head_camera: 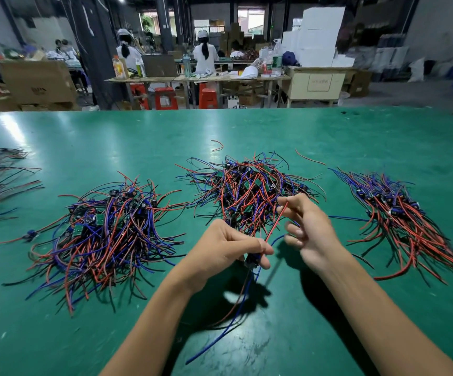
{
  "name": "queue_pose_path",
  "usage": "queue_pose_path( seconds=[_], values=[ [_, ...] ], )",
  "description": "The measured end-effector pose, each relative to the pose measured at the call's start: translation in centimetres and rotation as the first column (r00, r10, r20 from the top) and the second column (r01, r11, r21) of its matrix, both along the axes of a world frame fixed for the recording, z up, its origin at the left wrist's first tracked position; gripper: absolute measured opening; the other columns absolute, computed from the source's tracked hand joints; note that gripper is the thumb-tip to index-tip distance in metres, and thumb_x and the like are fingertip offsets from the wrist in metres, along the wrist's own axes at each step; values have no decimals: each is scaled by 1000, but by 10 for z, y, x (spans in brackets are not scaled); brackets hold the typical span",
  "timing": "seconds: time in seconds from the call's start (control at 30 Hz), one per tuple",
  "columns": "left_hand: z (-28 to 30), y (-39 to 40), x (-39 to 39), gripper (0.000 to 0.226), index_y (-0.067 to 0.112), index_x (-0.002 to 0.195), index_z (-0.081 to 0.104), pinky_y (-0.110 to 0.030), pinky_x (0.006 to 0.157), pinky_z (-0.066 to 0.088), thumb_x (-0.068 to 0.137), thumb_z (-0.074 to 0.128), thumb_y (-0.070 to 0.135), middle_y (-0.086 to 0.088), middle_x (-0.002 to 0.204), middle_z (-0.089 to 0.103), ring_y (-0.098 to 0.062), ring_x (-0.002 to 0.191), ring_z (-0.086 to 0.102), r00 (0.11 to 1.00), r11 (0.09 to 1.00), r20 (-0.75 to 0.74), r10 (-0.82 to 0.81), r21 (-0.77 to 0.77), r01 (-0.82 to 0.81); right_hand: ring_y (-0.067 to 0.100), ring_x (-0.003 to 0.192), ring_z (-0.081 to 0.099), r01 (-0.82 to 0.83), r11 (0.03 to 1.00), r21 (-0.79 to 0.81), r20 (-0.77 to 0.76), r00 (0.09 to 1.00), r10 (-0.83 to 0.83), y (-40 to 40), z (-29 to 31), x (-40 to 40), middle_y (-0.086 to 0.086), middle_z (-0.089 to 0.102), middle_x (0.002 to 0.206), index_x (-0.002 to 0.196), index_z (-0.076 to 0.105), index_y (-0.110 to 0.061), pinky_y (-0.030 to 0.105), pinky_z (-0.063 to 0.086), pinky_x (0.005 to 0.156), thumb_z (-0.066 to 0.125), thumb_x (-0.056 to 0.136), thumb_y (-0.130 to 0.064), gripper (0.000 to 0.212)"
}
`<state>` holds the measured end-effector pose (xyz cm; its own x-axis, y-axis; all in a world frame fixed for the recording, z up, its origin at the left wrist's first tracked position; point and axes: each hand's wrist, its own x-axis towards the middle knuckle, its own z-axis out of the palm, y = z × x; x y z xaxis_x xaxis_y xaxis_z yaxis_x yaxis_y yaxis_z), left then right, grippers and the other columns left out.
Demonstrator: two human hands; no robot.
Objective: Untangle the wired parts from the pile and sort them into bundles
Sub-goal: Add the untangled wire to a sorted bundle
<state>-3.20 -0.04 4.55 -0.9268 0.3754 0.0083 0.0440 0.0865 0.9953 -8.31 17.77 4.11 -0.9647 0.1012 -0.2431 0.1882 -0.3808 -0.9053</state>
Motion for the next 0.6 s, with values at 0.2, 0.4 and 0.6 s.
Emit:
queue_pose_path(
  seconds=[0.2,0.4,0.6],
  values=[
    [5,-13,0,28,18,68,81,-18,79,51,92,68,9,-7,72,76,-13,82,68,993,994,-61,-101,-47,99,6,33,18,-278,881,-384,216,900,378,14,5,0,-8,41,55,66,63,-16,18,12,30,63,73,-14,7],
    [0,-16,-5,16,14,85,83,-24,71,54,90,68,16,-11,81,77,-11,76,67,999,998,-28,27,49,-25,3,40,28,-319,939,-127,20,946,324,6,2,-2,-9,57,66,95,72,-23,15,20,37,60,95,-38,20],
    [-3,-15,-11,19,16,94,83,-32,69,58,94,64,20,-12,89,77,-21,64,67,992,984,40,117,130,-121,5,62,52,-390,854,344,-272,829,488,-4,3,7,-5,73,101,113,77,-29,15,38,52,64,89,-48,34]
  ],
)
